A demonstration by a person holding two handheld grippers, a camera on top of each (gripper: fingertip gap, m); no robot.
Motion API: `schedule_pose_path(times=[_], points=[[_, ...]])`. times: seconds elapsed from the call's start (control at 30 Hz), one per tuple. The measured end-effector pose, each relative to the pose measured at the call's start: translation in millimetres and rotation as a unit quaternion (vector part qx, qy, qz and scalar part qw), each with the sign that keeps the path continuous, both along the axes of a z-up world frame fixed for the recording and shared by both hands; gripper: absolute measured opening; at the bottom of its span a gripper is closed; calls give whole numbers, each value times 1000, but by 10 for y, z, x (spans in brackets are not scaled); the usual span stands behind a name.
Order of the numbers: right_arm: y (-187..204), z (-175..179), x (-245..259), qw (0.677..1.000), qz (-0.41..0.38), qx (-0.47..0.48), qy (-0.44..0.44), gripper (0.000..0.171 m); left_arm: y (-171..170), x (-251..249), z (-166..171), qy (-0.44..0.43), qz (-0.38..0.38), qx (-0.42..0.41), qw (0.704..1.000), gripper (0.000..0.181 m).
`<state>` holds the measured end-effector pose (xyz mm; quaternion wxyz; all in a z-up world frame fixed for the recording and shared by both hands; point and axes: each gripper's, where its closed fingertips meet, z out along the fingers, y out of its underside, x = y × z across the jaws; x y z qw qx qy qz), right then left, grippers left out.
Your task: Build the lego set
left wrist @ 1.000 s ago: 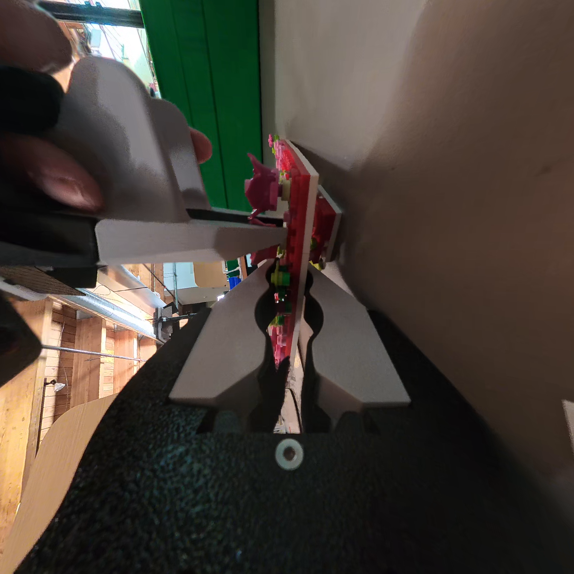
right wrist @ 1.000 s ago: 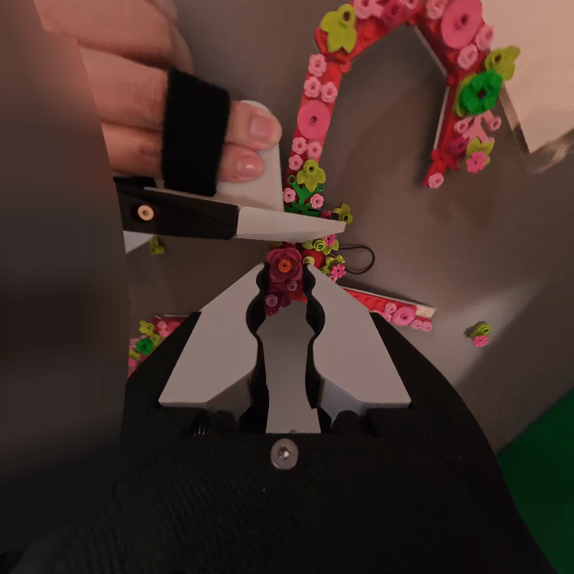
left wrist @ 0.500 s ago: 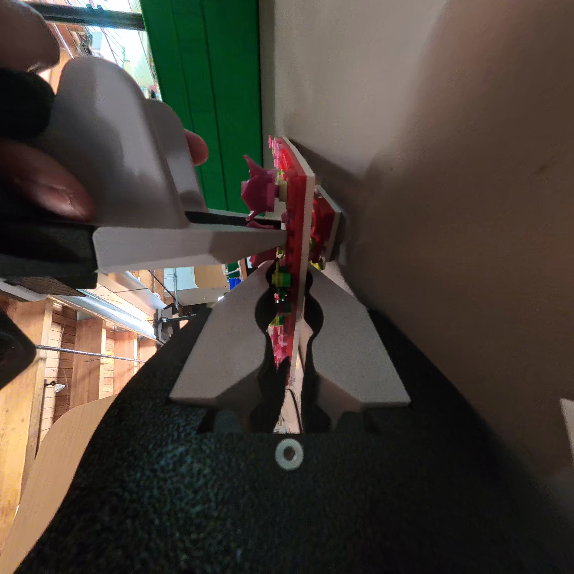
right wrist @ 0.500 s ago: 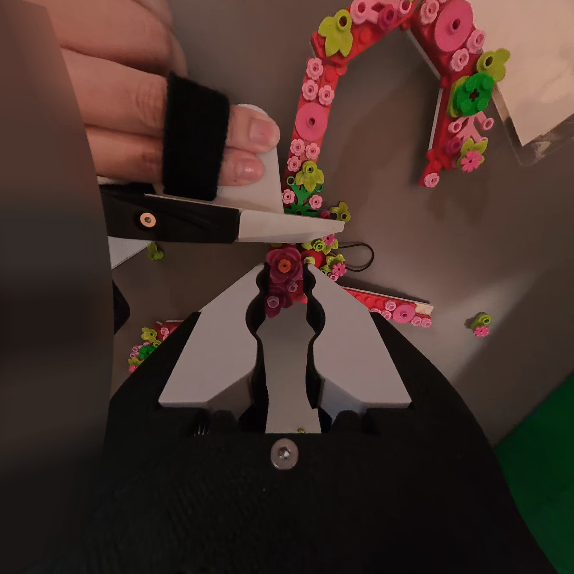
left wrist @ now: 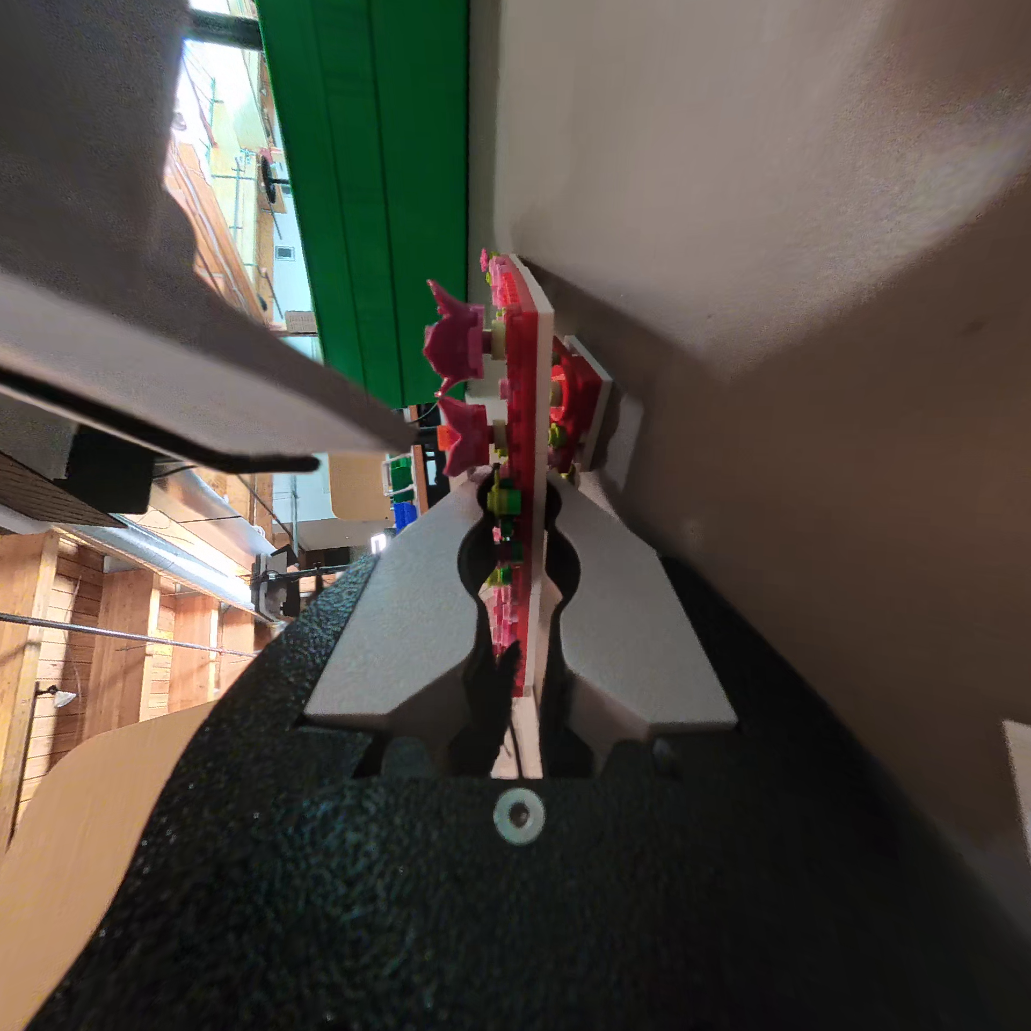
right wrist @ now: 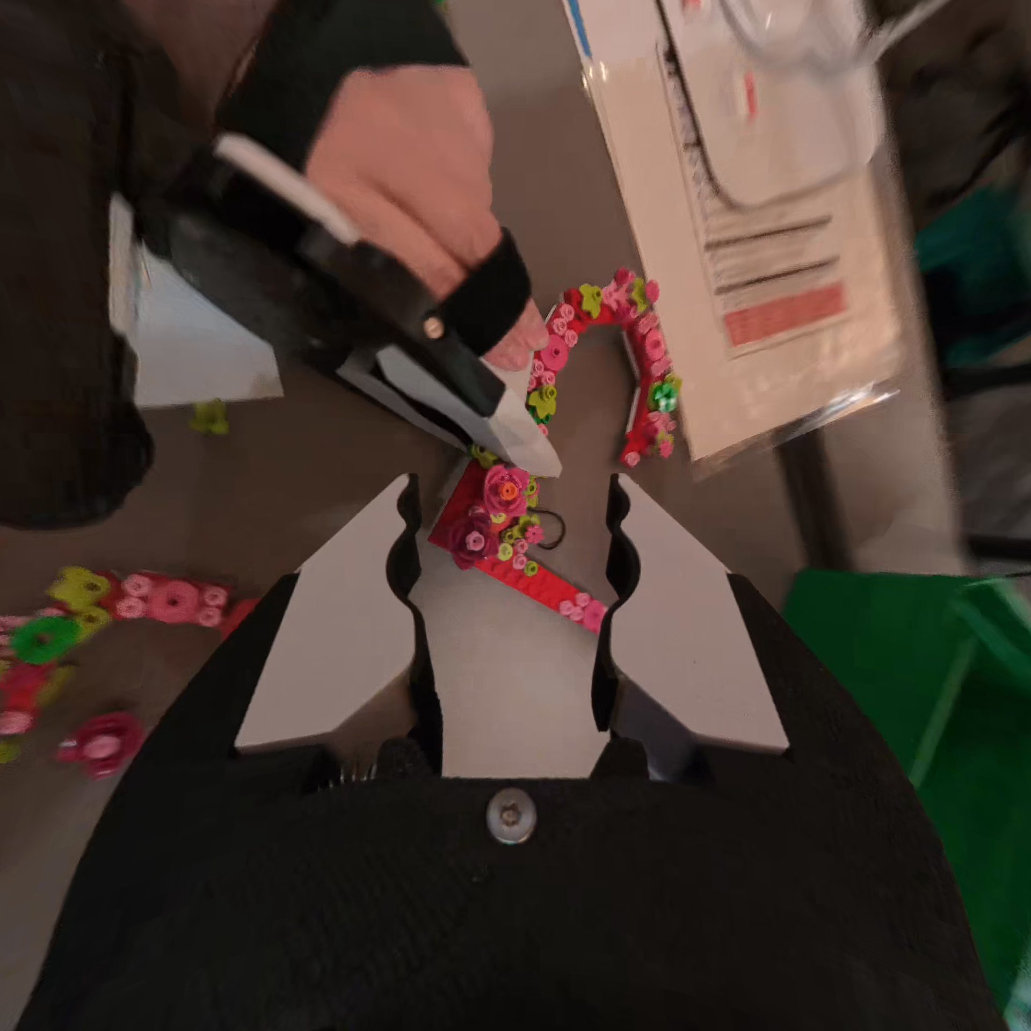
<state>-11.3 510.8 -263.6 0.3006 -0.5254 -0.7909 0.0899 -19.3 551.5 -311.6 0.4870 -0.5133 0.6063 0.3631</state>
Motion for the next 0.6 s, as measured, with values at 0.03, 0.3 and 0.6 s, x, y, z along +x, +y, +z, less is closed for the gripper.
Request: schedule_pose_path(times=[0.03,0.3,0.6], points=[[-12,-12,30,999,21,41,6,66,-1,3,-3,-5,0,-3,1000,10],[-49,-248,138,962,110,248,8,71,-1,17,-4,-24,0,-14,1000,10],[48,-346,34,927,101,361,11,43,-2,23,0,-36,0,-20,999,10]])
